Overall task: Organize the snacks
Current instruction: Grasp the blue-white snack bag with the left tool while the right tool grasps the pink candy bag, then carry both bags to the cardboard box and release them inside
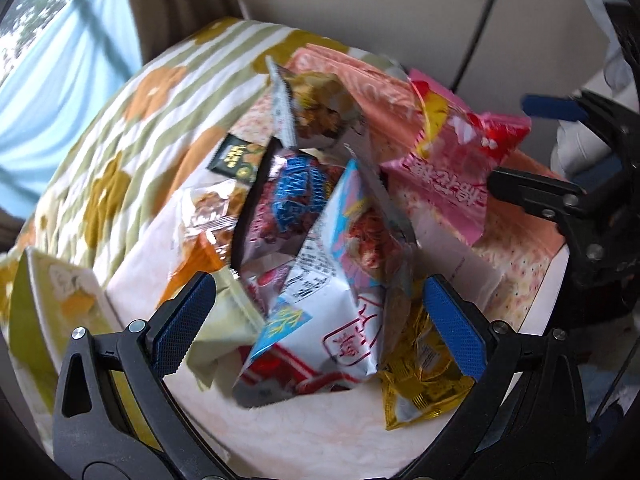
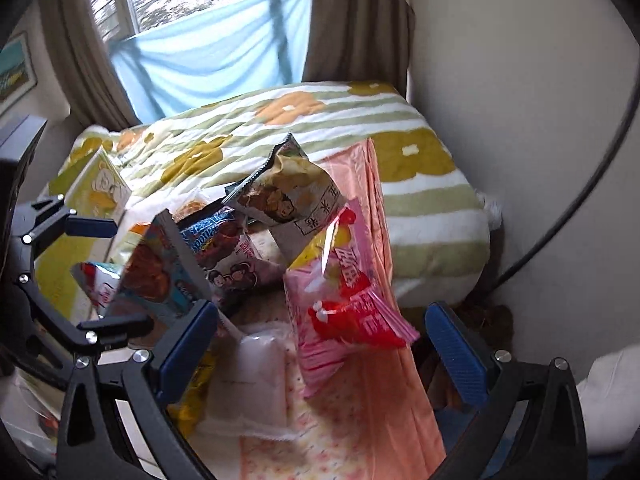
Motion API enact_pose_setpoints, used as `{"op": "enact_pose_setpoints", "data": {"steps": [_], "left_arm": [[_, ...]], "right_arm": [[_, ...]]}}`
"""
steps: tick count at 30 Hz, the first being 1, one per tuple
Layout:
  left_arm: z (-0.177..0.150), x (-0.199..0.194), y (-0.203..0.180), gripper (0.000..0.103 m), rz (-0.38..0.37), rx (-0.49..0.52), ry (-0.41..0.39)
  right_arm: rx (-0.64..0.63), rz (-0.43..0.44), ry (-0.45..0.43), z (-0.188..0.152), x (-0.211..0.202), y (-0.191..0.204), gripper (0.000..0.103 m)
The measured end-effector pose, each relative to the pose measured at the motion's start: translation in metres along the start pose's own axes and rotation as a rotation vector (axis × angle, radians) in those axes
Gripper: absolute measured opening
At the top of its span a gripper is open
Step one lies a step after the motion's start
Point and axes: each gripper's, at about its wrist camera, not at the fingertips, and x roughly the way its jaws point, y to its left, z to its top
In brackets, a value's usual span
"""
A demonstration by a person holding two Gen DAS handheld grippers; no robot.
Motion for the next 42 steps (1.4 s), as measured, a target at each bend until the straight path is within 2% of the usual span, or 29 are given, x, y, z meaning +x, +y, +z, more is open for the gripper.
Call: {"op": "enact_pose_setpoints", "data": {"steps": [3,6,11,14,15,19,22,30,33,42], "left_arm": [[-0.003,0.011,-0.002,0.1,-0.019,0.016,0.014],[-0.01,0.023,-0.002,0.09,-0.03,0.028,0.045],[-0.015,0.025,-0.002,0.088,-0.047,0.04,0.032],[-0.016,0.026,-0.003,0.075,-0.078,0.05,0.03],[-0.017,0.029,-0.004,0.065,-0.105,0.049,0.041],[-0.021,0.031,-0.009,0.06,-0.104,0.065,0.044],[-0.02,0.03,-0.005,0.054,-0.127,0.036,0.045],[-0.019,0.026,0.003,0.051,-0.134,0.0,0.048],[-0.02,0.024,0.005,0.052,-0.135,-0.016,0.053],[-0.026,0.011,0.008,0.052,-0.137,-0.074,0.053]], "right_arm": [[-0.021,-0.007,0.014,0.0,0.01,0.002,0.103],[-0.049,-0.009,0.025,0.001,0.018,0.003,0.097],[-0.094,-0.015,0.031,0.003,0.026,0.004,0.097],[-0.105,-0.024,0.039,0.004,0.031,0.004,0.096],[-0.107,-0.027,0.042,0.004,0.033,0.003,0.096],[-0.123,-0.033,0.051,0.004,0.039,0.001,0.096],[-0.148,-0.023,0.055,0.004,0.041,0.001,0.091],[-0.231,-0.028,0.07,0.004,0.052,0.009,0.083],[-0.278,-0.038,0.094,0.002,0.057,0.013,0.067],[-0.273,-0.023,0.1,0.002,0.051,0.01,0.053]]}}
